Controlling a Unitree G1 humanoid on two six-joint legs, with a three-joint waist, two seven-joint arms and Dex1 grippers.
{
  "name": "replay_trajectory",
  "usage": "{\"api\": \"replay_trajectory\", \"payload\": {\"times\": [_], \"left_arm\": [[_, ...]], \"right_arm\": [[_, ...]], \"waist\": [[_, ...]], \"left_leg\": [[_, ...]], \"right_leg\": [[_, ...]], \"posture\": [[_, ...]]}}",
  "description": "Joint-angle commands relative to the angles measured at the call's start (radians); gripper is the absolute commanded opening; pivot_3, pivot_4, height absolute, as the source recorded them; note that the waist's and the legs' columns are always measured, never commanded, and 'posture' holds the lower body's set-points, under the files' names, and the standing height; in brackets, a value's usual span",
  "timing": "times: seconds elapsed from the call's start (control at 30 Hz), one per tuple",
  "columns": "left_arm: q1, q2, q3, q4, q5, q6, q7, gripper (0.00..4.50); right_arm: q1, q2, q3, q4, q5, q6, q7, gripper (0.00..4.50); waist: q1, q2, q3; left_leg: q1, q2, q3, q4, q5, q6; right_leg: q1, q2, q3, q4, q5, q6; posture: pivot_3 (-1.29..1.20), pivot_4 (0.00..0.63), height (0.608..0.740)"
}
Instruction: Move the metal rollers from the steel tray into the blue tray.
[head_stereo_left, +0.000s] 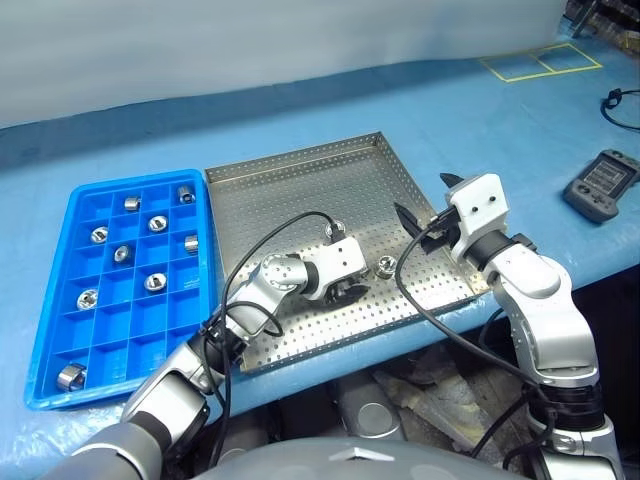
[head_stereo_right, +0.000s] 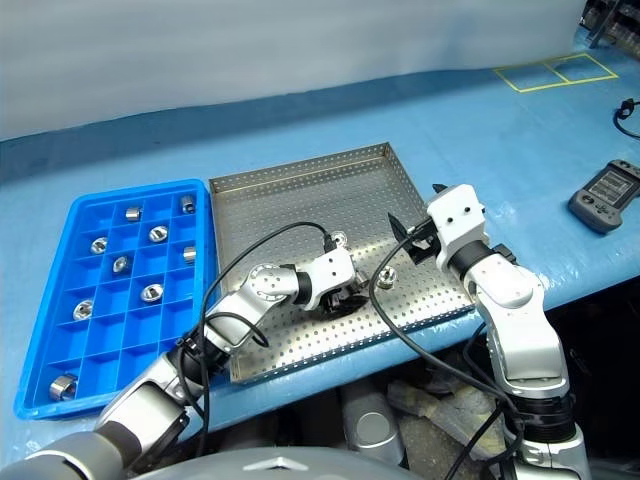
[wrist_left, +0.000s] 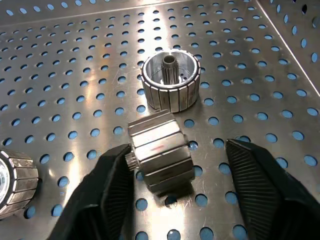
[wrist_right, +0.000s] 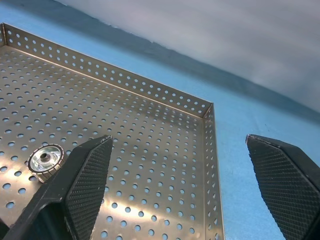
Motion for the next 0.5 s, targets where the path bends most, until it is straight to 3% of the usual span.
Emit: {"api": "replay_trajectory", "payload": {"times": [0.03,0.3,0.43,0.5], "left_arm": [[0.0,-0.008,0.016,-0.007,0.008,-0.005,0.001,2.43],[0.012,-0.001,0.034,-0.022,-0.005,-0.007,-0.012,2.43],[0.021,-0.002,0.04,-0.036,0.003,-0.002,-0.003,1.2],[0.024,-0.001,0.042,-0.04,0.006,-0.002,0.002,1.2]], "right_arm": [[-0.016,-0.002,-0.006,-0.023,0.002,-0.015,-0.011,4.5],[-0.022,-0.002,0.002,-0.016,0.003,-0.021,-0.016,4.5],[-0.027,0.0,0.008,-0.011,0.004,-0.025,-0.015,4.5],[-0.029,0.0,0.012,-0.009,0.004,-0.028,-0.014,4.5]], "waist": [[0.0,0.0,0.0],[0.0,0.0,0.0],[0.0,0.0,0.0],[0.0,0.0,0.0]], "left_leg": [[0.0,0.0,0.0,0.0,0.0,0.0],[0.0,0.0,0.001,0.0,0.0,0.0],[0.0,0.0,0.002,0.0,0.0,0.001],[0.001,0.0,0.002,0.0,-0.001,0.001]], "right_leg": [[0.0,0.0,0.0,0.0,0.0,0.0],[0.0,0.0,0.001,0.0,0.0,0.0],[0.0,0.0,0.002,0.0,0.0,0.001],[0.0,0.0,0.002,0.0,0.0,0.001]], "posture": [[-0.35,0.15,0.74],[-0.35,0.15,0.74],[-0.33,0.15,0.74],[-0.33,0.15,0.74]]}}
